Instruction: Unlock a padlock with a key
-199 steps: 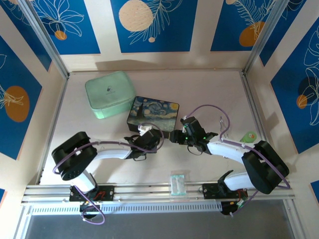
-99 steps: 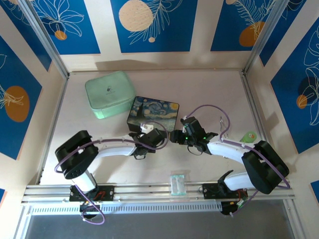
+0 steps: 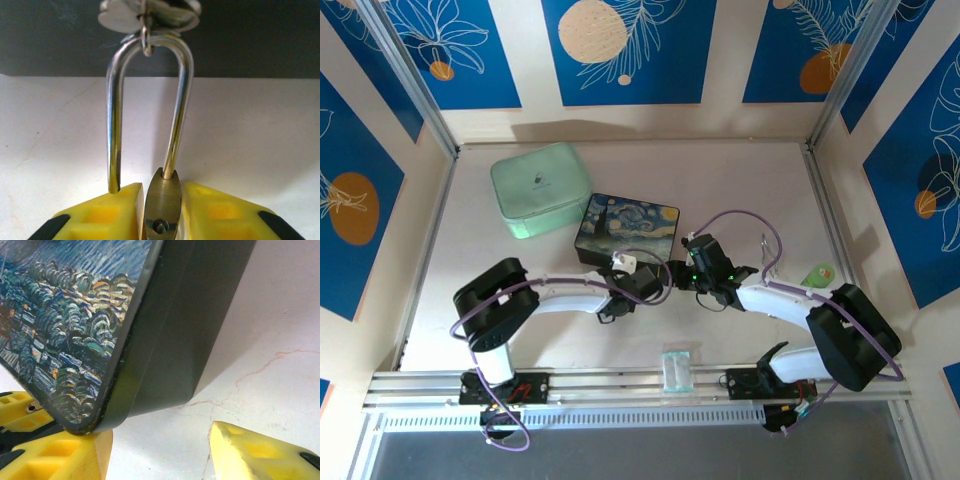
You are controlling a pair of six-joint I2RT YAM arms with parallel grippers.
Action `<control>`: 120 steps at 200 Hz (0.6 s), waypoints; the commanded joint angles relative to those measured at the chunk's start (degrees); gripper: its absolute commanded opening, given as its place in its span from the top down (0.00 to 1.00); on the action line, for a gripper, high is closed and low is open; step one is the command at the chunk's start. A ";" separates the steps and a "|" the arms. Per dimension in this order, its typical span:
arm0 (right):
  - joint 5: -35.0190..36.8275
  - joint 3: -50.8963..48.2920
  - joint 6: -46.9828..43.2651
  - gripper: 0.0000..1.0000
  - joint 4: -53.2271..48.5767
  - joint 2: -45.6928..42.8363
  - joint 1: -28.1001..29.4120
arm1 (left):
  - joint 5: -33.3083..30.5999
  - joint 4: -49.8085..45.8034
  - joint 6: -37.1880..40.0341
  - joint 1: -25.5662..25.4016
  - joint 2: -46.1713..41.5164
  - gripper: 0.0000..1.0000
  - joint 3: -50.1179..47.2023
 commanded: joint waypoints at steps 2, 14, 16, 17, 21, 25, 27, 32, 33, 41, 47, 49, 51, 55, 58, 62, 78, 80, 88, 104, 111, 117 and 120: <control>-0.23 -1.56 1.41 0.45 1.33 -0.76 -0.35 | -2.57 -4.67 -0.29 -1.76 1.22 0.72 2.02; 0.62 -2.58 2.24 0.45 1.84 -1.58 -0.35 | -3.20 -5.52 -0.48 -2.88 0.76 0.70 2.49; 0.78 -2.73 2.43 0.45 1.93 -1.74 -0.35 | -3.36 -5.81 -0.60 -3.02 0.75 0.69 2.62; 0.86 -2.82 2.48 0.45 1.91 -1.84 -0.35 | -3.44 -5.96 -0.64 -3.13 0.75 0.69 2.73; 1.30 -3.08 2.79 0.45 2.11 -2.08 -0.35 | -3.61 -6.48 -0.77 -3.50 0.75 0.67 3.02; 1.57 -3.43 3.08 0.45 2.27 -2.34 -0.35 | -3.76 -7.01 -0.99 -3.66 0.75 0.67 3.25; 1.76 -3.61 3.19 0.45 2.26 -2.48 -0.35 | -3.70 -7.23 -0.99 -3.85 0.68 0.66 3.40; 2.03 -3.89 3.43 0.45 2.34 -2.63 -0.35 | -3.58 -7.50 -1.17 -4.09 0.60 0.65 3.58; 2.06 -3.92 3.46 0.45 2.38 -2.68 -0.35 | -3.47 -7.51 -1.19 -4.15 0.59 0.65 3.60; 2.26 -4.20 3.58 0.45 2.44 -2.82 -0.38 | -2.84 -7.22 -1.32 -4.45 0.36 0.64 3.50; 2.27 -4.30 3.58 0.45 2.51 -2.89 -0.44 | -2.37 -6.89 -1.45 -4.68 0.12 0.64 3.45; 2.27 -4.31 3.65 0.45 2.56 -2.88 -0.44 | -2.21 -6.72 -1.53 -4.78 0.02 0.64 3.39; 2.27 -4.37 3.60 0.45 2.57 -2.76 -0.44 | -2.03 -6.59 -1.48 -4.88 -0.03 0.64 3.37; 2.19 -4.39 3.58 0.45 2.59 -2.78 -0.44 | -1.68 -6.35 -1.62 -5.05 -0.19 0.64 3.28; 2.10 -4.44 3.58 0.45 2.65 -2.79 -0.44 | -1.49 -6.17 -1.64 -5.14 -0.26 0.64 3.23; 1.98 -4.53 3.50 0.45 2.75 -2.83 -0.44 | -1.27 -6.05 -1.79 -5.32 -0.37 0.64 3.30; 0.53 -5.20 2.78 0.43 4.40 -3.32 -0.30 | -0.24 -5.68 -2.21 -5.78 -0.62 0.63 3.48; 0.27 -5.34 2.61 0.42 4.68 -3.38 -0.27 | -0.09 -5.67 -2.24 -5.79 -0.65 0.63 3.46; -0.24 -5.83 2.08 0.40 5.90 -4.14 0.14 | 0.16 -5.66 -2.42 -5.79 -0.89 0.63 3.45; -0.38 -6.36 2.09 0.03 6.80 -6.06 1.28 | -0.10 -5.00 -2.61 -5.62 -2.92 0.57 2.46; -0.36 -6.20 1.85 0.01 6.52 -6.72 1.69 | 0.02 -4.23 -2.46 -5.39 -4.53 0.49 1.71; -0.36 -5.85 1.39 0.01 5.96 -7.45 2.05 | 0.31 -3.44 -2.28 -5.11 -6.18 0.36 1.02; -0.37 -5.70 1.12 0.01 5.63 -7.62 2.21 | 0.39 -3.02 -2.12 -4.94 -7.13 0.29 0.69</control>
